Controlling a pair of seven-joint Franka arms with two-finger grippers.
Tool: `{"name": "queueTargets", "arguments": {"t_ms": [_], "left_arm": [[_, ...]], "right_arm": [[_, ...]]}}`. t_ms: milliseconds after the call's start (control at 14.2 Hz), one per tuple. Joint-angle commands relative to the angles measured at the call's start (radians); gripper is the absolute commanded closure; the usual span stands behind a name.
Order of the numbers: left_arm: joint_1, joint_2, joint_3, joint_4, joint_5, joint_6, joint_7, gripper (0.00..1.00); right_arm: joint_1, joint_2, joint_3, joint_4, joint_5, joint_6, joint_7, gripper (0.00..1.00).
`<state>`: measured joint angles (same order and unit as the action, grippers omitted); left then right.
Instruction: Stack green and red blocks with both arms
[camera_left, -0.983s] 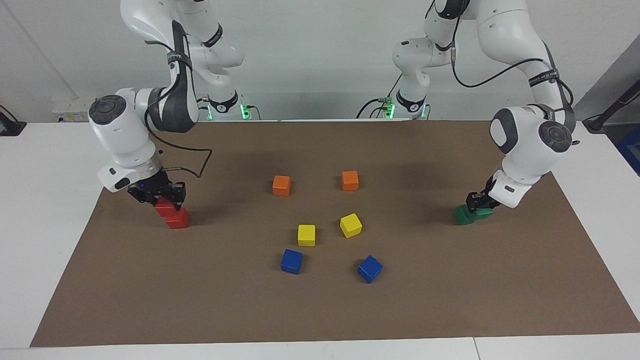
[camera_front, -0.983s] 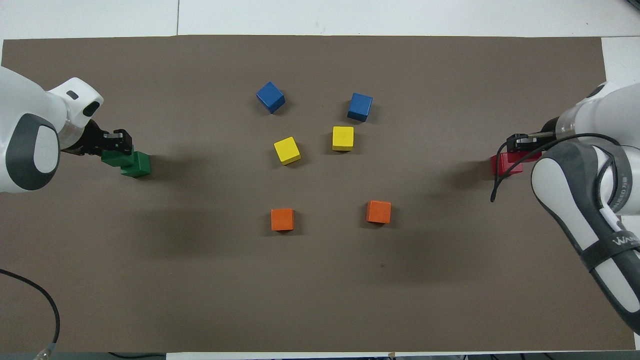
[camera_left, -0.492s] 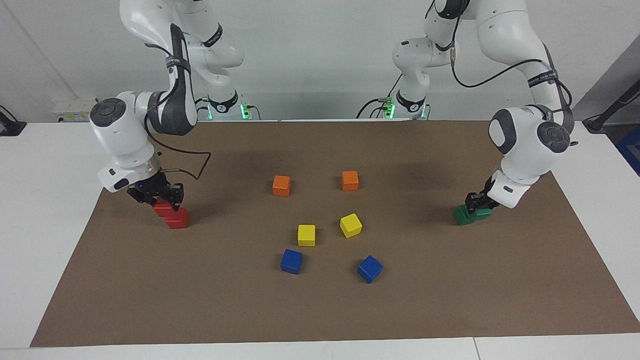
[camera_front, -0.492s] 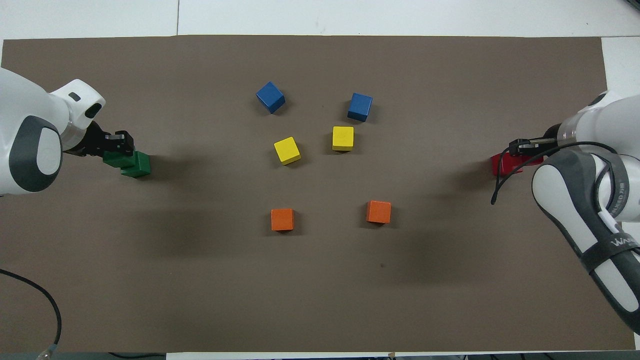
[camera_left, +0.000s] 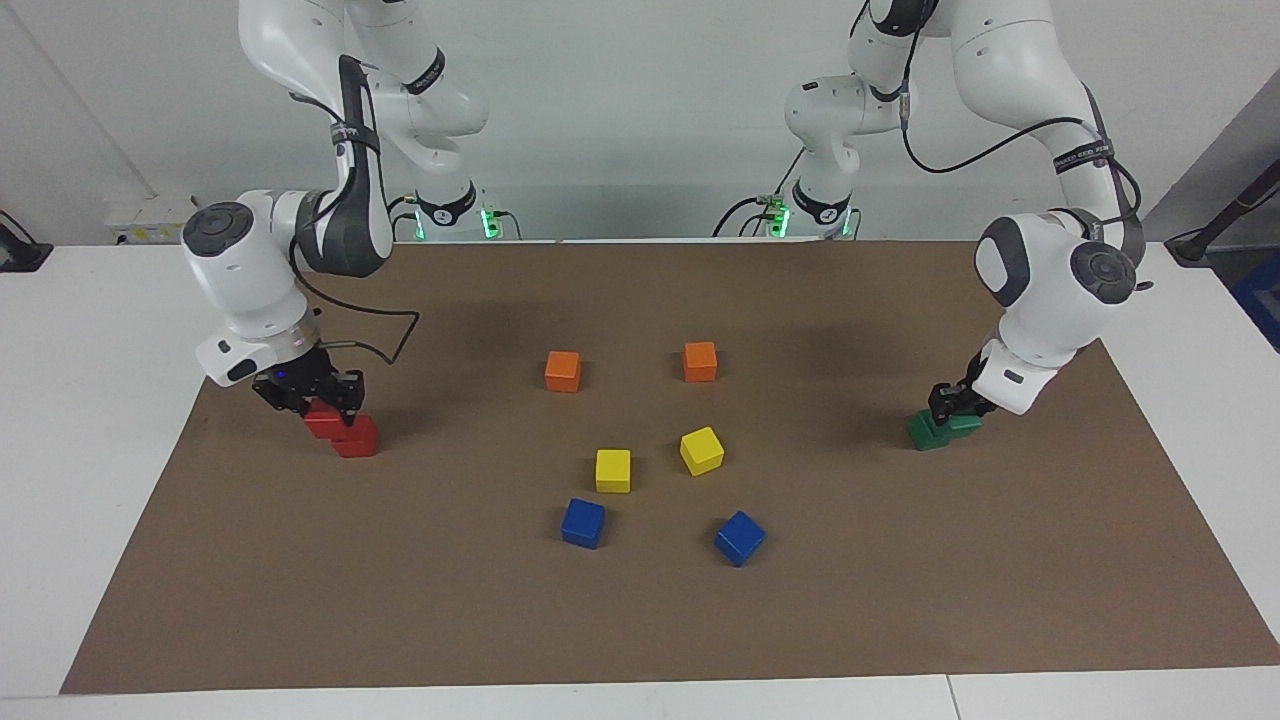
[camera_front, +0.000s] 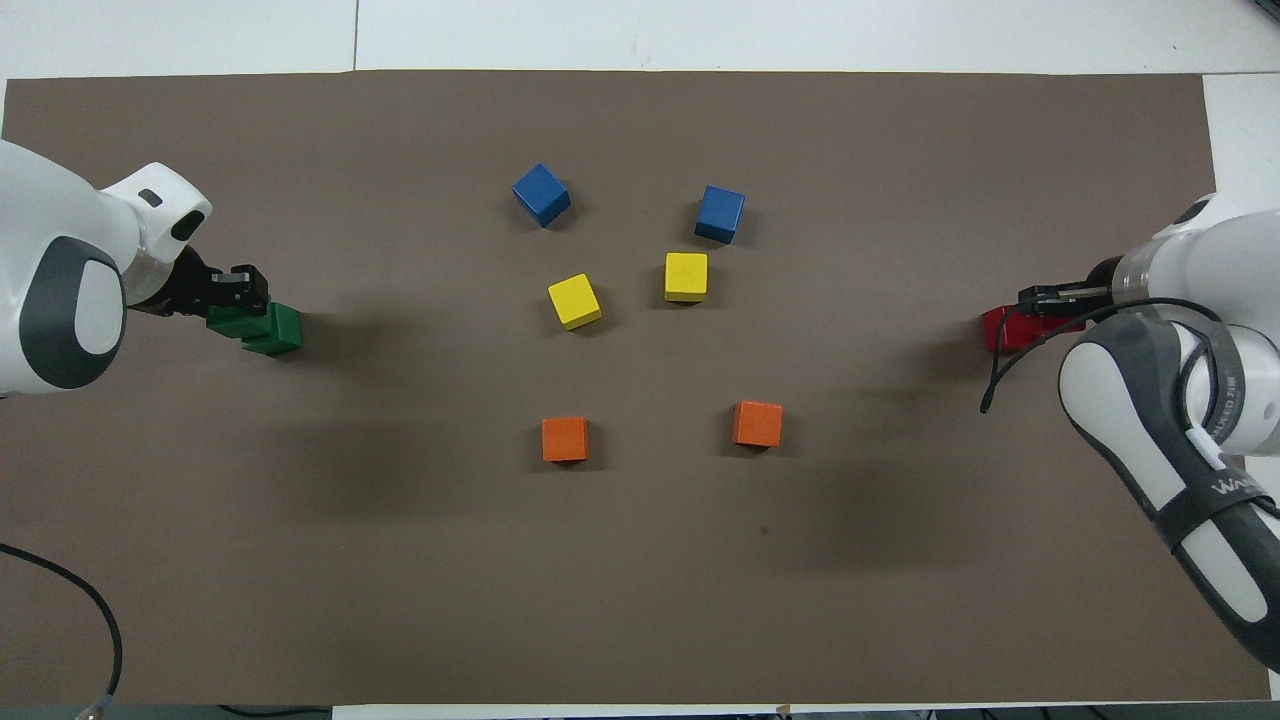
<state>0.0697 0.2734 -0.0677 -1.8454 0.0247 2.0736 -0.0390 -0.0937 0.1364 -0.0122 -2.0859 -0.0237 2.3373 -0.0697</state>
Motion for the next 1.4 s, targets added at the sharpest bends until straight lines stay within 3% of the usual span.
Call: {"name": "queueTargets", "arguments": {"t_ms": [0,421,492,562,1334], "left_arm": [[0.005,-0.042,-0.003,-0.048,-0.011,0.020,0.016,0.64],[0.005,-0.043,-0.003,-0.052,-0.011,0.020,0.016,0.61],[0.005,-0.043,-0.004,-0.052,-0.011,0.020,0.016,0.46],[0.005,-0.045,-0.003,-0.060,-0.011,0.025,0.016,0.00],[0.005,-0.059,-0.001,-0.020,-0.011,-0.023,0.016,0.00]], "right_arm": [[-0.012,-0.012,0.012,-0.026,-0.004,0.031,-0.032,1.00],[-0.004,0.002,0.012,-0.026,-0.004,0.057,-0.032,1.00],[-0.004,0.003,0.014,-0.026,-0.004,0.057,-0.032,1.00],[-0.004,0.003,0.014,-0.026,-0.004,0.057,-0.032,1.00],[-0.003,-0.006,0.012,-0.049,-0.004,0.056,-0.055,1.00]]}}
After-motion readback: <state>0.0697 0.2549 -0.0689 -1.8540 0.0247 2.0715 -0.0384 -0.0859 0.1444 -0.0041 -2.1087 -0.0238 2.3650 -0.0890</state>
